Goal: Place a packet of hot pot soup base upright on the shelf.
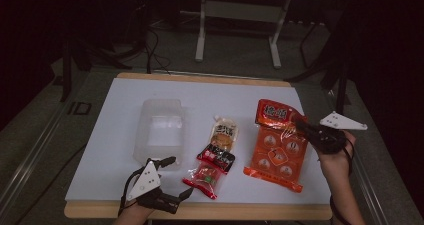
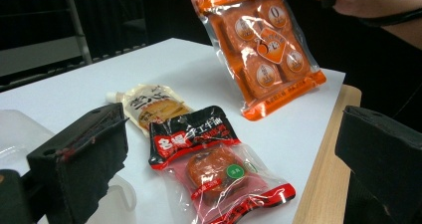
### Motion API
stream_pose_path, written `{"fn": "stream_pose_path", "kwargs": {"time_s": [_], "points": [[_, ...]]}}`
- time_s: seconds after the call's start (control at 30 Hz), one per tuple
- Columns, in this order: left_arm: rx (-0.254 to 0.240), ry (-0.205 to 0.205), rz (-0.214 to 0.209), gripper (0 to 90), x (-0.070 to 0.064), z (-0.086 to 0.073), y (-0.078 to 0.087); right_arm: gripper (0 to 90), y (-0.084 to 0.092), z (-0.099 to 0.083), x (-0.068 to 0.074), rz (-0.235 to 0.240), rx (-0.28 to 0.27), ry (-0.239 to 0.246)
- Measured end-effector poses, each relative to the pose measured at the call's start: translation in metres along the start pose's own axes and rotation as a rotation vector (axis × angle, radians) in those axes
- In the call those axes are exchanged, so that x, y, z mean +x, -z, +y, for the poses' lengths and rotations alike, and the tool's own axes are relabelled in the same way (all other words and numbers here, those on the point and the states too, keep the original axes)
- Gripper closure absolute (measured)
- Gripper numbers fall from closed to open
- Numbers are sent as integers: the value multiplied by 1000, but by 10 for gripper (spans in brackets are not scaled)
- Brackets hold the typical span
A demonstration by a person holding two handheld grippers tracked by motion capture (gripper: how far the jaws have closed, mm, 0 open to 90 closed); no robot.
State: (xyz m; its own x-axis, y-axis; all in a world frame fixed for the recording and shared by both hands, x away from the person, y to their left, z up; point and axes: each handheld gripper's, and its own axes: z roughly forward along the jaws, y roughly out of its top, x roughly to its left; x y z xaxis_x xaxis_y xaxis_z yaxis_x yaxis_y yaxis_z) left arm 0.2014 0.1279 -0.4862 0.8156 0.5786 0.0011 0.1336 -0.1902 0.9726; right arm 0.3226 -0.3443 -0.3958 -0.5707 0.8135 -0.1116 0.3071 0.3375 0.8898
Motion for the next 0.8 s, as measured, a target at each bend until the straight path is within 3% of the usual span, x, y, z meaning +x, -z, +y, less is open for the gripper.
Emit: {"fn": "stream_pose_path", "kwargs": {"time_s": [0.27,0.5,0.63,0.8], "points": [[0,1,1,6,-1,0,-1,897,27,9,26,11,-71,73],[0,-2,-5,6,-2,0,-1,897,45,15,43,56,-129,130],[3,0,-5,6,-1,0,-1,897,54,22,55,52,-161,178],[5,-4,-8,6,-2,0,-2,897,62,31,59,65,-185,196]]}}
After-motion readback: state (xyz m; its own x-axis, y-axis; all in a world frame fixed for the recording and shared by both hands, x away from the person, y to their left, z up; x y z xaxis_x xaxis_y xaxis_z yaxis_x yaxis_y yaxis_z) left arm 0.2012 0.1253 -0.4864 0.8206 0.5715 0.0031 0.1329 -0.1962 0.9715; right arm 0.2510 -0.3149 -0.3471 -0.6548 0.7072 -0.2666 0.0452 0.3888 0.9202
